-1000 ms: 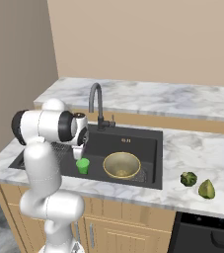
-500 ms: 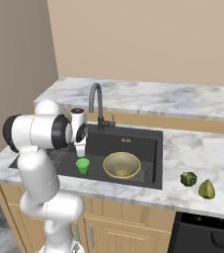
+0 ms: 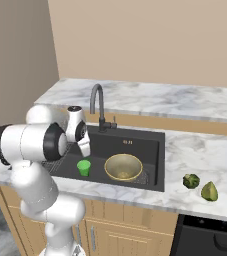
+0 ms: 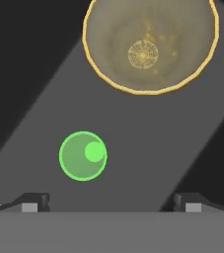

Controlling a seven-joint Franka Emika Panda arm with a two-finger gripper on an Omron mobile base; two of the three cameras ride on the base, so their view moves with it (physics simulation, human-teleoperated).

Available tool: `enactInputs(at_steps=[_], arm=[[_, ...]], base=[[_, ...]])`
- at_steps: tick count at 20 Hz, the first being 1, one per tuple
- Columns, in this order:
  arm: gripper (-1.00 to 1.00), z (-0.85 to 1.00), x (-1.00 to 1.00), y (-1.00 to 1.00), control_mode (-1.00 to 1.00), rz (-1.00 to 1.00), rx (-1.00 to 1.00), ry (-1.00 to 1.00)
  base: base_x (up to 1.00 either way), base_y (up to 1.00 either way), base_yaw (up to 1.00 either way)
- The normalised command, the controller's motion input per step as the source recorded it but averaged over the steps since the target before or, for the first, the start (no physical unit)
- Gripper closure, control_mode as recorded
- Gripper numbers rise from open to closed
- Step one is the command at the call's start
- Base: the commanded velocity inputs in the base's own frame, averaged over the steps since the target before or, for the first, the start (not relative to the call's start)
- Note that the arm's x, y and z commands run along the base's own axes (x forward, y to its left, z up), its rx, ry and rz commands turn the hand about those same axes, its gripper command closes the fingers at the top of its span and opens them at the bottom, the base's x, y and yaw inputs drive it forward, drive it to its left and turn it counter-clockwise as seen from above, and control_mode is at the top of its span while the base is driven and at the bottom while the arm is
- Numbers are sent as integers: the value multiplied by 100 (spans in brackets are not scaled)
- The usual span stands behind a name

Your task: Remove the broccoli and lemon wedge from the sink. Then move the bowl and cup from the counter to the sink for washing.

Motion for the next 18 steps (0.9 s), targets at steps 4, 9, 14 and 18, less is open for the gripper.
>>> enactInputs(at_steps=[4, 9, 14, 18], arm=[[-100, 29, -27, -16, -100, 24, -10, -10], [-100, 28, -26, -14, -100, 26, -8, -7], [-100, 23, -29, -16, -100, 27, -5, -5], [-100, 23, -30, -14, -100, 23, -4, -6]], base=[[0, 0, 0], [0, 0, 0], [0, 0, 0], [0, 0, 0]])
